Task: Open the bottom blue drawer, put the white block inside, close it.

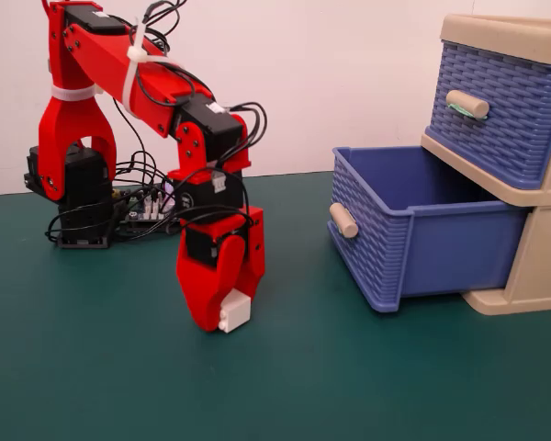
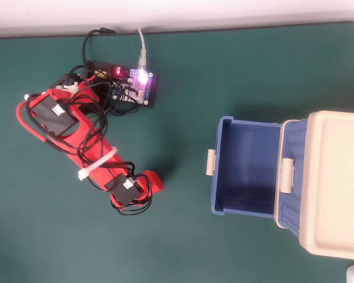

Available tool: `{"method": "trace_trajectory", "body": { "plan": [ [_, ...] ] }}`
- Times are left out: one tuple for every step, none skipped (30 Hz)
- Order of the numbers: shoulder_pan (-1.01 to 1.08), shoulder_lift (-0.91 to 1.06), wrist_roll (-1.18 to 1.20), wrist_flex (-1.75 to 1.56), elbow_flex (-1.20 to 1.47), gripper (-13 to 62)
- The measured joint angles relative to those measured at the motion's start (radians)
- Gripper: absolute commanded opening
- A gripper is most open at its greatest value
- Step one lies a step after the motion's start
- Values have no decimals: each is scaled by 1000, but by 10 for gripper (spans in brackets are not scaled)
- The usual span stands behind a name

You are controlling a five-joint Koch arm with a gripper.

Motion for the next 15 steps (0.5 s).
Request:
{"method": "trace_trajectory", "body": {
  "plan": [
    [0, 37, 2, 25, 0, -83],
    [5, 83, 3, 60, -8, -83],
    [8, 135, 3, 98, -32, -83],
    [12, 201, 15, 150, -106, -83],
    [11, 233, 32, 173, -161, -83],
    [8, 264, 71, 218, -222, -83],
    [-2, 278, 141, 249, -287, -83],
    [-20, 282, 232, 268, -351, -83],
    [-64, 284, 399, 276, -431, -83],
    [-104, 276, 508, 275, -480, -83],
    [-164, 253, 612, 276, -543, -83],
    [-236, 213, 719, 275, -630, -83],
    [-324, 146, 871, 273, -775, -83],
    [-362, 104, 936, 273, -838, -83],
    [-394, 52, 996, 276, -904, -83]
  ]
}}
